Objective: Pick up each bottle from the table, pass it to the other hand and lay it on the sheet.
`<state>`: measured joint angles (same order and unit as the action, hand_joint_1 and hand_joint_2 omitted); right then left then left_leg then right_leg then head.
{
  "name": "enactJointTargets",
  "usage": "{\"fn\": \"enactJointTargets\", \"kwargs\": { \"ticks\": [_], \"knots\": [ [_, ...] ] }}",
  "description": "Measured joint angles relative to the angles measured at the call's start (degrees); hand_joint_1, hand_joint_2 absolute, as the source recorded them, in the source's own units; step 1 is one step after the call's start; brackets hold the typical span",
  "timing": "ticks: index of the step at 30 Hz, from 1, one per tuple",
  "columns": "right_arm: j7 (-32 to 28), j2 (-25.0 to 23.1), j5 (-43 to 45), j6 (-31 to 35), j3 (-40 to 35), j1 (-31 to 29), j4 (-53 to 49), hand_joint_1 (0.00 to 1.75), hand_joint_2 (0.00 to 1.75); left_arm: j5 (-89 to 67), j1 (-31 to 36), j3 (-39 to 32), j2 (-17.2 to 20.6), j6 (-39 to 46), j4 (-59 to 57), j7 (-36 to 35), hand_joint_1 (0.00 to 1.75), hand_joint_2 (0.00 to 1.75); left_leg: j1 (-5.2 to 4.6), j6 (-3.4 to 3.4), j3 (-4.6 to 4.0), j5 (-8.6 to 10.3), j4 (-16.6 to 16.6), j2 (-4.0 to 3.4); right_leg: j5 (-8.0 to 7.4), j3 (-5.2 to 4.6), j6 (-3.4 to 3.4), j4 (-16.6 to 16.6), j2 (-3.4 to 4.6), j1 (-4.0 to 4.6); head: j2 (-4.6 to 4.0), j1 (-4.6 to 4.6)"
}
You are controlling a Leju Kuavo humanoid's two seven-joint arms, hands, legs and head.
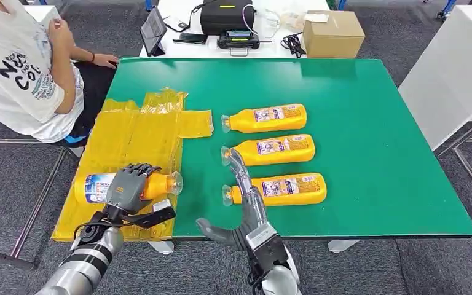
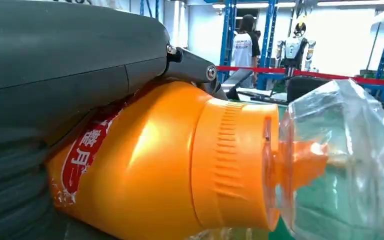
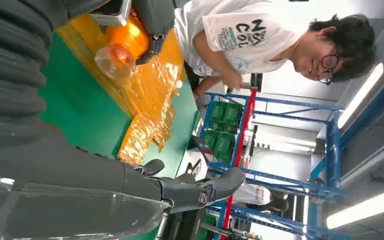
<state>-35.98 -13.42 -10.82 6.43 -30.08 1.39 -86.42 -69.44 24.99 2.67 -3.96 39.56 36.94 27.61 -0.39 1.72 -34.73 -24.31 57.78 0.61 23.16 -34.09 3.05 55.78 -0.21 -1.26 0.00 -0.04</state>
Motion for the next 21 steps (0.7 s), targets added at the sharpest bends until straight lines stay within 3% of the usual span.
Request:
{"fn": "enactJointTargets", "kwargs": {
  "ticks": [3, 4, 5, 11, 12, 21],
  "knots": [
    [0.20, -0.02, -0.02, 0.00, 0.00, 0.00, 0.30, 0.00, 1.75, -1.36, -0.19, 0.59, -0.09, 0.13, -0.02, -1.12, 1.75, 1.75, -0.01, 0.00, 0.00, 0.00, 0.00, 0.00, 0.00, 0.02, 0.00, 0.00, 0.00, -0.01, 0.00, 0.02],
    [0.20, -0.02, -0.02, 0.00, 0.00, 0.00, 0.39, 0.00, 1.75, -1.55, -0.29, 0.70, -0.09, 0.28, -0.02, -1.35, 0.75, 1.75, -0.02, 0.00, 0.00, 0.00, 0.00, 0.00, 0.00, 0.02, 0.00, -0.01, 0.00, -0.02, 0.00, 0.00],
    [0.24, -0.02, 0.00, 0.00, 0.00, 0.00, 0.48, 0.00, 1.75, -1.75, -0.36, 0.74, -0.13, 0.46, -0.02, -1.46, 0.05, 1.75, -0.02, 0.00, 0.00, 0.00, 0.00, 0.00, 0.00, 0.02, 0.00, -0.01, 0.00, -0.02, 0.00, 0.00],
    [0.55, -0.02, 0.00, -0.30, 0.00, 0.01, 0.66, 0.00, 1.75, -2.62, -0.92, 1.79, -0.15, -1.36, -0.33, -3.60, 0.00, 1.75, -0.02, 0.00, -0.01, 0.00, 0.00, 0.00, 0.00, 0.00, 0.00, -0.01, 0.00, -0.01, 0.00, 0.00],
    [0.70, -0.02, 0.00, -0.48, 0.00, 0.01, 0.68, 0.00, 1.75, -3.41, -0.89, 1.97, -0.15, -1.31, -0.37, -4.55, 0.00, 0.00, -0.01, 0.00, 0.00, 0.00, 0.00, 0.00, 0.00, 0.01, 0.00, -0.01, 0.00, -0.01, 0.00, 0.02],
    [1.20, -0.07, 0.04, -0.96, 0.00, 0.30, 1.07, 0.00, 1.75, -5.46, -0.18, 3.19, -0.04, -2.73, -1.86, -7.85, 0.00, 0.00, -0.01, 0.00, 0.10, 0.00, -0.01, 0.02, 0.00, 0.12, 0.00, -0.01, -0.01, -0.01, 0.00, 0.02]
  ]
}}
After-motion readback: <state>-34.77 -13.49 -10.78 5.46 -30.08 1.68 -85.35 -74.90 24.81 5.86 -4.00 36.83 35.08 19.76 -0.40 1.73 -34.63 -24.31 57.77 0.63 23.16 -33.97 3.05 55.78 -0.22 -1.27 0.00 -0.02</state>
